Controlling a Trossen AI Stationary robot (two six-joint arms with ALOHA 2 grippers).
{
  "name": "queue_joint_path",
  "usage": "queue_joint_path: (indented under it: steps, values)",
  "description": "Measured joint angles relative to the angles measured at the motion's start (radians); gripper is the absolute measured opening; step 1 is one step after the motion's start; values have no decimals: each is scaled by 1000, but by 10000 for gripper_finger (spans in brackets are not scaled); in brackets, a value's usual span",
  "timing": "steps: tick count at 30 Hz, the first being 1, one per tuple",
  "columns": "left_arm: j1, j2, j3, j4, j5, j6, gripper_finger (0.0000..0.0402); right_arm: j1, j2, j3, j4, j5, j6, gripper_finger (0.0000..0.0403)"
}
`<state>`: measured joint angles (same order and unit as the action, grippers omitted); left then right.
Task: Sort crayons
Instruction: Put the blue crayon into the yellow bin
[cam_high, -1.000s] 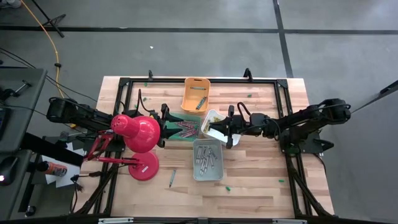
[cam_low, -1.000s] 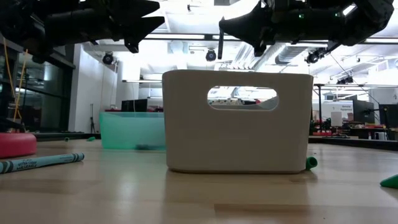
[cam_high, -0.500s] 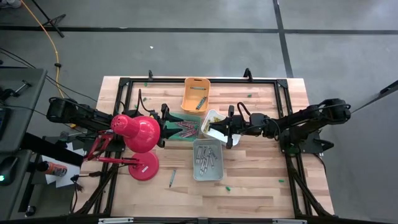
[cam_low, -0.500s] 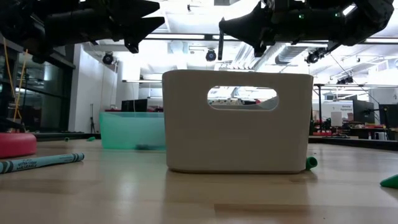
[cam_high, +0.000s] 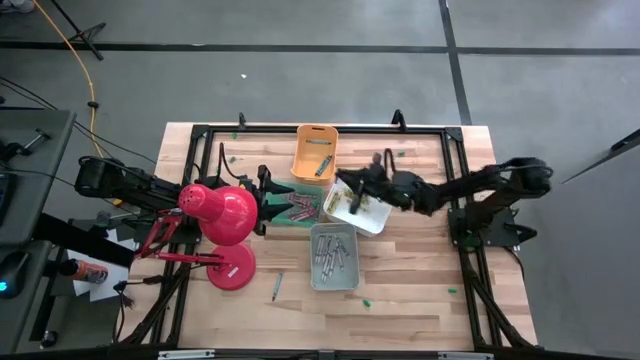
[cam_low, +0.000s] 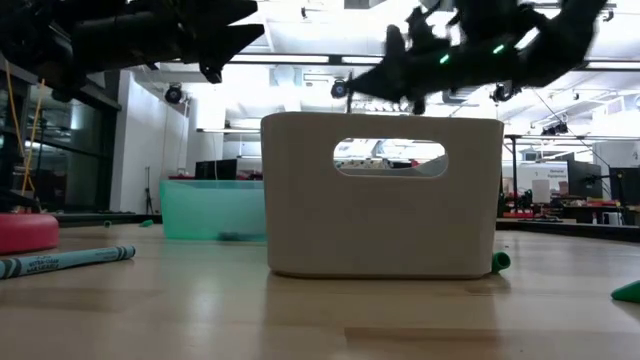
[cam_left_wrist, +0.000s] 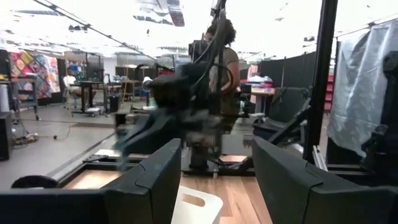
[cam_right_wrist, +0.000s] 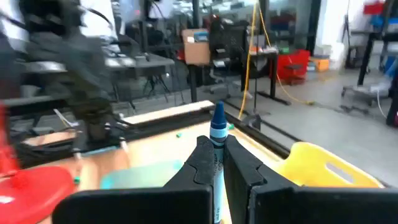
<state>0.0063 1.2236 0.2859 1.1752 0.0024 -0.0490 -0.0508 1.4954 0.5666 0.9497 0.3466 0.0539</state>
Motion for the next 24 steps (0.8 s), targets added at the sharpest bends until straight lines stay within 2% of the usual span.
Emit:
queue_joint_path:
  steps: [3, 8, 14, 18, 24]
  values:
    - [0, 0, 0, 11, -16, 18, 186, -74, 111, 68, 18, -46, 19, 1]
    - [0, 0, 0, 17, -18, 61, 186, -166, 278, 227, -11, -44, 16, 2]
    - [-1, 0, 0, -59, -14, 52, 186, -206, 324, 382, -254, -48, 23, 16]
    - [-1, 0, 0, -108, -14, 51, 186, -218, 324, 469, -442, -48, 31, 56]
    - [-1, 0, 0, -108, -14, 25, 186, -218, 309, 567, -669, -48, -19, 157]
